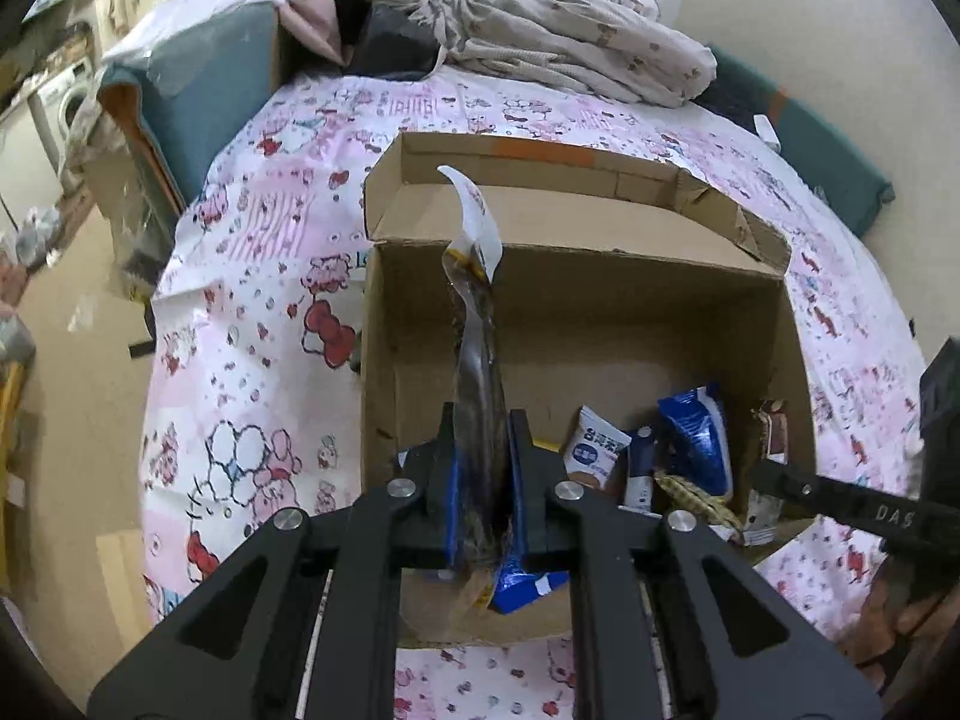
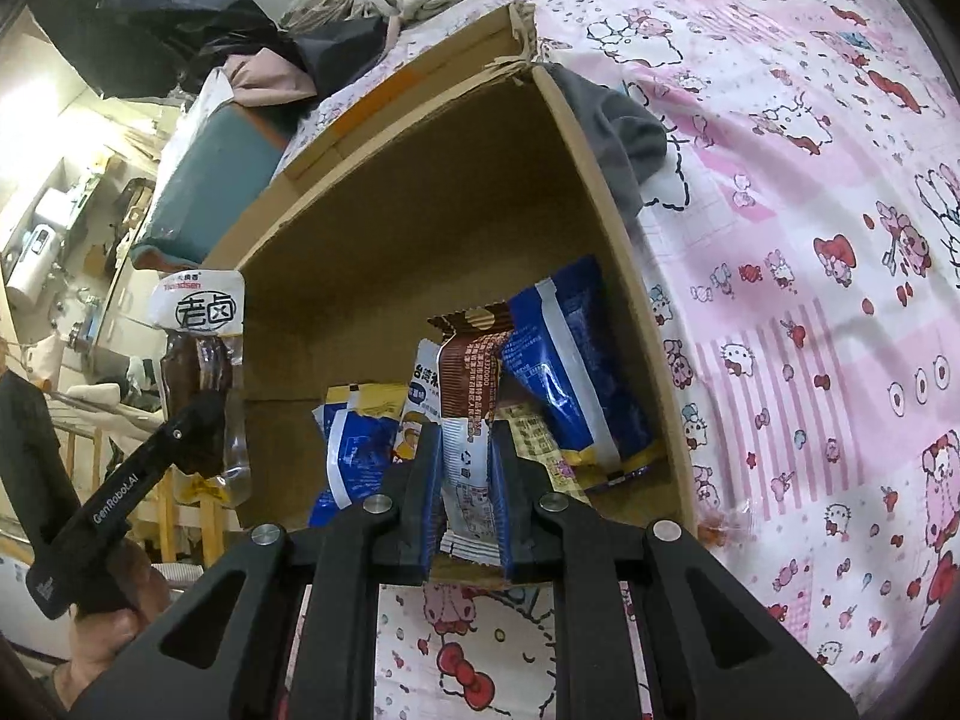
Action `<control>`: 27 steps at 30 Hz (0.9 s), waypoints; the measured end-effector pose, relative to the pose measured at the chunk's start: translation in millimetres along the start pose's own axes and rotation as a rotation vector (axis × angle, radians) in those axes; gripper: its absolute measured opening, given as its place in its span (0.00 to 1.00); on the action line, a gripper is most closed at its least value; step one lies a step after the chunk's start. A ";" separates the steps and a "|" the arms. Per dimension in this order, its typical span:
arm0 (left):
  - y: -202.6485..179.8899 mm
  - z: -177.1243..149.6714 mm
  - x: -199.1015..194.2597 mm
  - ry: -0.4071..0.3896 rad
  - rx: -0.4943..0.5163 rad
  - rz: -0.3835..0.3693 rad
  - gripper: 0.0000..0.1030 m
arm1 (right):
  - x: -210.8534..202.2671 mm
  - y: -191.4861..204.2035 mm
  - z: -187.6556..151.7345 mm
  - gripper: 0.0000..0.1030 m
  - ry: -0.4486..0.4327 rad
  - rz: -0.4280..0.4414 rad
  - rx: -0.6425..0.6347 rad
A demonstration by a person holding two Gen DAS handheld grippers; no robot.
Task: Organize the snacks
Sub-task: 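Carry both snacks over the box and open both grippers to release them, then move both open tools back from the box toward the remaining snacks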
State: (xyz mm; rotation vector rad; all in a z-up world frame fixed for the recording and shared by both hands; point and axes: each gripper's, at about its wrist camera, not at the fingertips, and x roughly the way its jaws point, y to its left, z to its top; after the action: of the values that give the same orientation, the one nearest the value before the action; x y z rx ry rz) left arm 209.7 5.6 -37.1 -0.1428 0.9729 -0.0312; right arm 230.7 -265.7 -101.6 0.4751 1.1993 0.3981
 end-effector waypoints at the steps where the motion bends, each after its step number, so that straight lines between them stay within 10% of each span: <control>1: -0.7 -0.2 1.1 0.003 0.002 -0.004 0.11 | 0.1 0.3 -0.1 0.17 0.002 0.002 -0.002; 12: -3.8 3.1 -5.4 -0.029 0.017 -0.032 0.20 | -2.7 -5.4 1.8 0.27 -0.006 -0.001 0.038; 14: -3.4 2.3 -6.1 -0.018 0.007 -0.039 0.36 | -5.4 -4.8 1.5 0.63 -0.021 -0.001 0.040; 16: -2.6 0.4 -9.2 -0.025 -0.006 -0.044 0.63 | -9.3 -3.8 1.1 0.77 -0.048 0.008 0.037; 19: -3.4 -2.0 -11.8 -0.028 -0.007 -0.035 0.80 | -10.6 0.1 1.3 0.77 -0.052 0.008 0.014; 27: -3.6 -6.3 -12.8 -0.024 -0.011 -0.038 0.80 | -11.1 12.6 2.2 0.77 -0.070 -0.051 -0.036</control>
State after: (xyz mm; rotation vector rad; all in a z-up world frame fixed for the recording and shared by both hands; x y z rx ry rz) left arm 197.5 2.5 -29.6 -0.1718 0.9467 -0.0593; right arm 228.8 -261.4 -85.3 0.4234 1.1328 0.3565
